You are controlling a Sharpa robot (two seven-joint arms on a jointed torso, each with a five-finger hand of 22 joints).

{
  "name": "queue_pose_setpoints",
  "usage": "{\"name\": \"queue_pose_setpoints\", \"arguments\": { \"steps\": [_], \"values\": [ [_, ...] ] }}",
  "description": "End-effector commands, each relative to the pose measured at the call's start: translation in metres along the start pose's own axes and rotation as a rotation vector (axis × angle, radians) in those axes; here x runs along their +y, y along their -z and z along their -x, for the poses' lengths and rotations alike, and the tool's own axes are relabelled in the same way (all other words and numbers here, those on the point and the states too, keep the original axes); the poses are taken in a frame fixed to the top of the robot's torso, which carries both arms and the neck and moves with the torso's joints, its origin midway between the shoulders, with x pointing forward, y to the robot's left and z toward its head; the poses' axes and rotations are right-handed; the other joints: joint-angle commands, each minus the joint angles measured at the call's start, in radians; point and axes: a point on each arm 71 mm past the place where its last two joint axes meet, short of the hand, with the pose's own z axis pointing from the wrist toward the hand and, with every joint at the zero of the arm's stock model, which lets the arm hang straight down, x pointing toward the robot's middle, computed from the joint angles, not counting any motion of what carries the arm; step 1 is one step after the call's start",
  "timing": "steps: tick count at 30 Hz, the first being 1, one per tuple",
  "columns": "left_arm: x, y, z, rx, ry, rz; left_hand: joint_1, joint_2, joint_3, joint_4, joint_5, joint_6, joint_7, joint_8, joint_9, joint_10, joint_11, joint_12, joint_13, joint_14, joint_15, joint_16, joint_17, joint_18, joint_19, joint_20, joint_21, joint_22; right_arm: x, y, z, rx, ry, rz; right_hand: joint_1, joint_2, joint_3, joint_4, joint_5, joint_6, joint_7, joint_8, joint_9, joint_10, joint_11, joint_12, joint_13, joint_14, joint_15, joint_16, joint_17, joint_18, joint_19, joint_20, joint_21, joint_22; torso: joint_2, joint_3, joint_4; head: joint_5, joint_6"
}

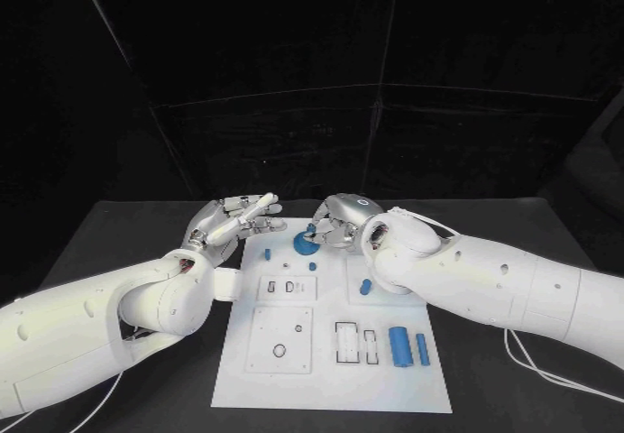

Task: Assemble the parts on the task board

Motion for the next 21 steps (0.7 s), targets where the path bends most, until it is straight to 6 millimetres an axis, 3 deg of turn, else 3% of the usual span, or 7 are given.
{"name": "queue_pose_setpoints", "arguments": {
  "steps": [1, 4, 7, 11, 14, 21],
  "values": [
    [-0.002, 0.0, 0.0, 0.013, 0.0, -0.011, 0.007, 0.006, 0.0, -0.008, 0.003, 0.0, 0.004, -0.004, -0.001, -0.004, 0.005, -0.007, -0.001, -0.002, 0.006, -0.004, 0.001, 0.005, 0.002, 0.007, -0.005, -0.002, -0.006, 0.011, 0.014, -0.106, -0.132, 0.071, 0.038, 0.004, 0.002, -0.022, -0.015, 0.003, 0.001, -0.005, -0.001, 0.042, 0.003, 0.004, 0.174, 0.095, 0.002, 0.005, 0.219, -0.008, -0.001, 0.004, 0.007, 0.002, -0.002, 0.0002, -0.003, -0.002, 0.004],
    [-0.003, 0.001, 0.001, 0.01, -0.001, -0.012, 0.009, 0.007, 0.0, -0.009, 0.003, 0.001, 0.004, -0.005, -0.001, -0.003, 0.005, -0.007, -0.001, -0.002, 0.006, -0.005, 0.001, 0.005, 0.002, 0.007, -0.005, -0.002, -0.024, 0.025, 0.022, -0.096, -0.188, 0.064, 0.083, 0.02, 0.015, -0.052, -0.082, 0.006, 0.001, -0.004, -0.001, 0.041, 0.003, 0.003, 0.173, 0.095, 0.002, 0.005, 0.22, -0.009, 0.0, 0.004, 0.007, 0.003, -0.002, -0.0007, -0.002, -0.006, 0.008],
    [-0.003, 0.001, 0.002, 0.008, -0.002, -0.013, 0.009, 0.007, 0.0, -0.009, 0.003, 0.001, 0.004, -0.005, -0.001, -0.003, 0.005, -0.007, -0.001, -0.002, 0.006, -0.005, 0.001, 0.005, 0.002, 0.007, -0.005, -0.002, -0.043, 0.042, 0.029, -0.082, -0.238, 0.051, 0.116, 0.016, 0.019, -0.079, -0.111, 0.011, 0.0, -0.002, 0.0, 0.039, 0.002, 0.001, 0.171, 0.094, 0.001, 0.004, 0.217, -0.009, 0.0, 0.004, 0.007, 0.004, -0.005, 0.0018, -0.0083, -0.002, 0.008],
    [-0.003, 0.0, 0.004, 0.005, -0.004, -0.014, 0.012, 0.008, 0.002, -0.012, 0.003, 0.002, 0.003, -0.005, -0.001, -0.002, 0.004, -0.008, -0.001, -0.002, 0.006, -0.006, 0.002, 0.006, 0.002, 0.007, -0.005, -0.002, -0.07, 0.064, 0.039, -0.063, -0.302, 0.026, 0.16, 0.004, 0.023, -0.118, -0.116, 0.022, -0.002, 0.001, 0.001, 0.038, 0.0, 0.0, 0.17, 0.094, 0.0, 0.005, 0.218, -0.009, 0.0, 0.002, 0.007, 0.005, -0.01, 0.0053, -0.0181, -0.002, 0.006],
    [-0.001, -0.002, 0.003, 0.007, -0.002, -0.015, 0.014, 0.009, 0.002, -0.014, 0.003, 0.003, 0.002, -0.005, 0.0, 0.0, 0.003, -0.008, -0.001, 0.0, 0.005, -0.006, 0.003, 0.006, 0.003, 0.007, -0.005, -0.003, -0.092, 0.08, 0.046, -0.057, -0.324, 0.005, 0.183, -0.006, 0.023, -0.145, -0.112, 0.027, -0.002, 0.001, 0.001, 0.038, -0.001, -0.001, 0.171, 0.094, -0.001, 0.005, 0.219, -0.009, 0.0, 0.001, 0.007, 0.005, -0.014, 0.009, -0.0229, -0.01, 0.008],
    [0.0, -0.004, 0.002, 0.012, 0.001, -0.014, 0.016, 0.01, 0.003, -0.016, 0.003, 0.005, 0.0, -0.004, 0.0, 0.002, 0.002, -0.008, 0.0, 0.002, 0.005, -0.006, 0.004, 0.006, 0.004, 0.006, -0.005, -0.003, -0.126, 0.096, 0.054, -0.059, -0.319, -0.048, 0.219, -0.012, 0.03, -0.186, -0.091, 0.029, -0.002, -0.001, 0.0, 0.035, -0.001, -0.005, 0.167, 0.095, -0.002, 0.006, 0.222, -0.009, 0.0, 0.001, 0.007, 0.005, -0.014, 0.0174, -0.0222, -0.016, 0.012]
  ]
}}
